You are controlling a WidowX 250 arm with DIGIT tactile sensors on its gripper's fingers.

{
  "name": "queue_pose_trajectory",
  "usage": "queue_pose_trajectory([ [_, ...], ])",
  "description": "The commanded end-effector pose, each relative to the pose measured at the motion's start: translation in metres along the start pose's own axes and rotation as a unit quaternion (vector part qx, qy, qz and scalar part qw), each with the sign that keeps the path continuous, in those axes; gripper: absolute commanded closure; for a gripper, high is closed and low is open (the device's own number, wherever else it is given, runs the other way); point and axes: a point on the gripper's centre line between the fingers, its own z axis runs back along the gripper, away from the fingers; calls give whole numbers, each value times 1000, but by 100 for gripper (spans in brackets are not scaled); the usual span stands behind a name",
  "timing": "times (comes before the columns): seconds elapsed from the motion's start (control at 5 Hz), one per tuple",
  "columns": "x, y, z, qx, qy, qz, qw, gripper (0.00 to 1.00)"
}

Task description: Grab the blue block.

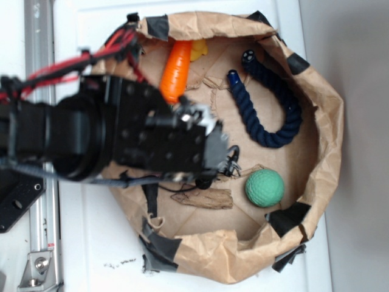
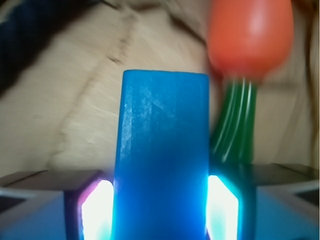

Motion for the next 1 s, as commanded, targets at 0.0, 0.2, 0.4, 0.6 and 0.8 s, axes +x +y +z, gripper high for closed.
queue_pose_trajectory([
  [0.0,49,-9,87,-24,-56,-244,968,100],
  [0.2,29,-31,111,-35,-61,-363,929,100],
  [0.4,4,-28,119,-77,-50,-471,877,100],
  [0.6,-8,-21,126,-94,-56,-576,810,100],
  [0.8,4,-11,125,-106,-50,-646,754,100],
])
